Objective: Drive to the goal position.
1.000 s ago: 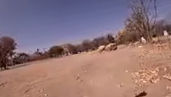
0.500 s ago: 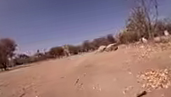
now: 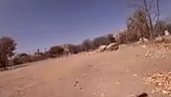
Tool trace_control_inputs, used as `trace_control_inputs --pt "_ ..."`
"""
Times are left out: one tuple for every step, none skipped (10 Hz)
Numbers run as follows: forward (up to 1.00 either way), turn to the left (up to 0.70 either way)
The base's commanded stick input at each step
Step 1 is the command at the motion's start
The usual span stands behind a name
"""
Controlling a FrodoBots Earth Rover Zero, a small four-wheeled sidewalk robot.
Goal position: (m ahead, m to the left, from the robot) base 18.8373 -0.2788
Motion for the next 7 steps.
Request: trace_control_inputs --pt "0.50 0.00" --pt "0.50 0.00" --pt "0.50 0.00" --pt "0.50 0.00" --pt "0.50 0.00" --pt "0.50 0.00" --pt "0.50 0.00"
